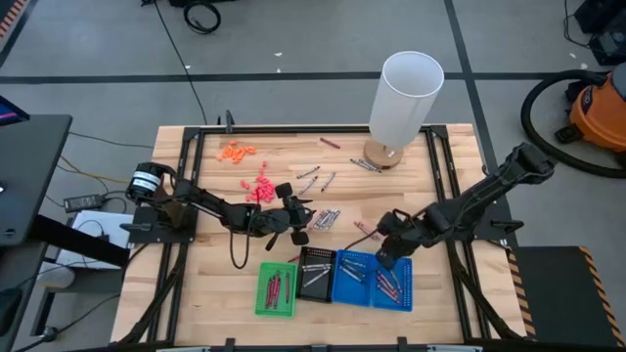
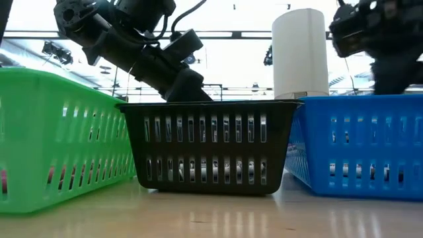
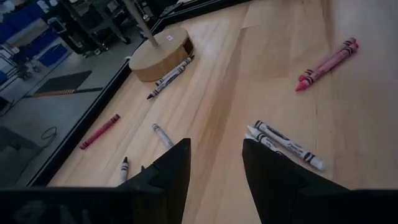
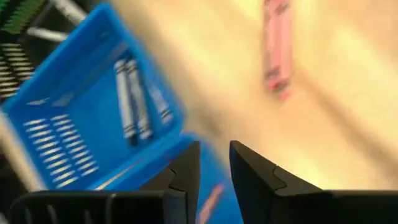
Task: Sort crayons
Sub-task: Put the black crayon into the left blue bin
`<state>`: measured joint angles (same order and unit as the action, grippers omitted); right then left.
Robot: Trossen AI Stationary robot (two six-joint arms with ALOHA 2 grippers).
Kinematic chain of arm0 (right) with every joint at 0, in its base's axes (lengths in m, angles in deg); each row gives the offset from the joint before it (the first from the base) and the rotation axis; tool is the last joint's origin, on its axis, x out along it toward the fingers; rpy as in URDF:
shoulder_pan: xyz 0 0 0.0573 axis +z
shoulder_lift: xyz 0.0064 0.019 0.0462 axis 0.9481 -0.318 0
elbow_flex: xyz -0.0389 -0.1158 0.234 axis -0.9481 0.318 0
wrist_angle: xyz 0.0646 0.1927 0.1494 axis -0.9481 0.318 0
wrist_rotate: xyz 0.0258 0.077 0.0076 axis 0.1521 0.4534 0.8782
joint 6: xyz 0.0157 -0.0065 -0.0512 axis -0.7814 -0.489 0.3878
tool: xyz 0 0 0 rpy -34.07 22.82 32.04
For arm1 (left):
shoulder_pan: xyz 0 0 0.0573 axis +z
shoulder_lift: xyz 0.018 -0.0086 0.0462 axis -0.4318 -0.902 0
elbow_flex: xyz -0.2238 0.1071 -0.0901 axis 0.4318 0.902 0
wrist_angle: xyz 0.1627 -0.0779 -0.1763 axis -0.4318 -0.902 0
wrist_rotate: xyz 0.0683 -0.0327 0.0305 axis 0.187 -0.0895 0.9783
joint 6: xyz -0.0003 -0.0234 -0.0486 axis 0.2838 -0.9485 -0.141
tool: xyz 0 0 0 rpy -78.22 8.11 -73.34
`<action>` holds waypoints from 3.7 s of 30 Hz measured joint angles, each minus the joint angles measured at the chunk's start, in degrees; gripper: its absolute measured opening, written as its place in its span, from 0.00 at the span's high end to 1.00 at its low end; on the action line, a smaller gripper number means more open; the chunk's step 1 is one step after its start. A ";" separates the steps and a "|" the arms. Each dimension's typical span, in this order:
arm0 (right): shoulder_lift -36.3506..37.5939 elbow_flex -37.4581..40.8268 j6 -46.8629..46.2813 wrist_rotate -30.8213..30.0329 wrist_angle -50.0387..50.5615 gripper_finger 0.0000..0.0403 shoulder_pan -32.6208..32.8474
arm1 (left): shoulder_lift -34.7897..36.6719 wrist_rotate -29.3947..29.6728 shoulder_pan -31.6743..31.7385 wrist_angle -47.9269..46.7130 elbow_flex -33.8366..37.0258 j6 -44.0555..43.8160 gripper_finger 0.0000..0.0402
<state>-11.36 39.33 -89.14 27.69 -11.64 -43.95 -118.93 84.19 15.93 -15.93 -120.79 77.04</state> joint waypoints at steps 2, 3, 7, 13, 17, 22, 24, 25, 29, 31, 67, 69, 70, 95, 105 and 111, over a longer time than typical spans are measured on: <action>-0.18 0.00 4.38 -2.74 0.51 0.77 -1.62 | 0.00 -0.02 -0.07 0.00 0.00 0.41 0.61; -0.18 0.00 6.37 -4.69 0.37 0.77 -2.35 | 0.00 -0.02 -0.07 0.00 0.00 0.45 0.61; -0.18 0.07 15.00 -14.17 0.38 0.78 -4.89 | 0.00 -0.02 0.15 0.00 0.00 0.49 0.61; -0.18 3.26 29.69 -22.91 -4.20 0.78 -12.87 | 0.00 0.04 1.79 0.00 -0.02 0.45 0.61; -0.18 6.29 40.09 -18.58 -13.90 0.78 -21.04 | 0.00 -1.03 2.63 0.00 0.00 0.47 0.61; -0.18 9.23 50.78 -12.98 -23.56 0.78 -30.74 | -0.41 -5.72 3.42 -0.18 -0.02 -0.36 0.61; -0.18 9.92 54.34 -11.00 -25.49 0.78 -34.23 | -0.55 -5.84 3.43 -1.98 0.00 -0.54 0.61; -0.18 10.33 55.87 -9.89 -26.49 0.78 -35.95 | -0.95 -5.79 3.45 -2.15 -0.01 -0.52 0.61; -1.00 11.56 60.47 -5.67 -30.79 0.78 -42.60 | -1.79 -5.76 3.45 -2.45 0.03 1.24 0.61; -2.30 11.61 62.28 -3.59 -31.82 0.78 -45.46 | -2.12 -4.99 3.48 -2.84 -0.06 2.59 0.61; -20.89 -3.41 65.44 -2.10 -30.52 0.78 -57.86 | 17.49 -1.99 6.97 29.49 26.21 13.57 0.61; -21.87 -3.45 65.44 -2.03 -31.73 0.78 -58.14 | 17.46 -2.05 6.97 30.03 26.18 13.43 0.61; -22.44 -3.45 65.53 -1.90 -31.90 0.78 -58.21 | 17.46 -2.03 6.97 30.14 26.18 13.39 0.61; -28.53 -8.00 67.17 0.93 -25.22 0.76 -56.06 | 17.29 -2.01 6.97 29.44 26.14 12.67 0.61; -27.92 -8.07 70.17 5.13 -20.73 0.76 -52.78 | 17.29 -2.01 6.97 29.44 26.14 12.67 0.61; -24.58 -7.65 73.70 6.26 -15.43 0.76 -52.70 | 17.29 -2.01 6.97 29.46 26.14 12.66 0.61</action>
<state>-35.94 31.68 -15.45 33.95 -27.06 -96.65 -101.64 82.18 22.90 13.53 -94.64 89.70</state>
